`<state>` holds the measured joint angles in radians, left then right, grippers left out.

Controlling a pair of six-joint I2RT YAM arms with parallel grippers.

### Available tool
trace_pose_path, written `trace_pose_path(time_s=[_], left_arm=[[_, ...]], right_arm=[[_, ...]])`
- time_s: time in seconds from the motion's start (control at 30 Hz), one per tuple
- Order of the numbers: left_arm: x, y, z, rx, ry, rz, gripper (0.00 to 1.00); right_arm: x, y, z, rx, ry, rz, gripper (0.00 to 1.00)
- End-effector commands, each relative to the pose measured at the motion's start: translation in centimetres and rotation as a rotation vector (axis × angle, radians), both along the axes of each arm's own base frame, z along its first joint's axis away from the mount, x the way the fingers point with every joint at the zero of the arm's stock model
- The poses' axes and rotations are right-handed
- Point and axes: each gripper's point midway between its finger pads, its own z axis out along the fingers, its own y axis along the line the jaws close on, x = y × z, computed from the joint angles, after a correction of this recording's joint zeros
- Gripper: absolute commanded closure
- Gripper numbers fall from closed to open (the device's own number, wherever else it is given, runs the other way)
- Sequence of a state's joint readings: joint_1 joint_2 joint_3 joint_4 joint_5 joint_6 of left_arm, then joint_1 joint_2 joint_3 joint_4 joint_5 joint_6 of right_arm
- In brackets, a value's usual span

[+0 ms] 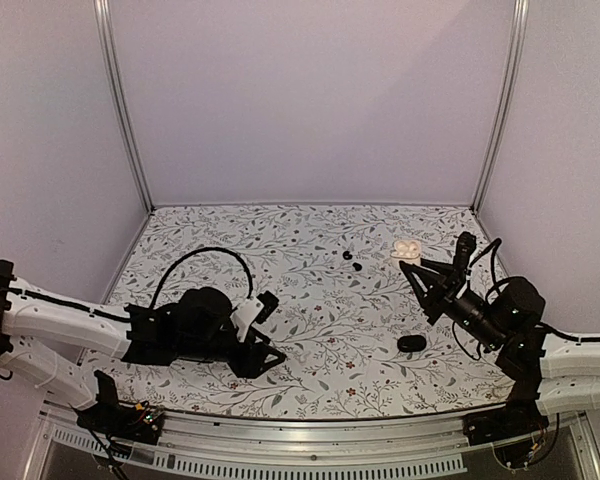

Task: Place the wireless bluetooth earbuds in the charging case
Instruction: Pick up the right earbud from the center of the board.

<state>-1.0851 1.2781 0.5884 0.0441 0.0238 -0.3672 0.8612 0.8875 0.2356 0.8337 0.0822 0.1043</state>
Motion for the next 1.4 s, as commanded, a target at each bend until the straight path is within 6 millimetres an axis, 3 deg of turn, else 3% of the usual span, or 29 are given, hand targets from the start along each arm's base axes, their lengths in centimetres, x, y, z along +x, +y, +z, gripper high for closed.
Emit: trace_pose_path(time_s=[0.0,0.23,0.5,0.73,1.37], left_arm=[[0.0,-1.2,-0.4,-0.111,-0.084,0.073,0.42],[-0.1,-2.5,-2.2,-0.126,-0.263,0.068,0.43],[-0.3,-4.0,-3.7,-0.139,-0.345,-0.003,0.49],[0.0,-5.1,-5.8,-0.071,-0.337,-0.021,0.58],[1.7,-5.1,-9.4,0.062,-0.298,0.030,0.70]], right_arm=[[-0.4,-0.3,-1.3,-0.018,0.041,0.018,1.00],[-0.7,-0.7,-1.3,-0.017,0.034,0.014,1.00],[-0.9,-1.2,-1.2,-0.013,0.029,0.003,1.00],[-0.9,-1.4,-0.9,-0.006,0.024,-0.001,1.00],[-0.9,-1.6,-0.9,-0.005,0.022,-0.009,1.00]])
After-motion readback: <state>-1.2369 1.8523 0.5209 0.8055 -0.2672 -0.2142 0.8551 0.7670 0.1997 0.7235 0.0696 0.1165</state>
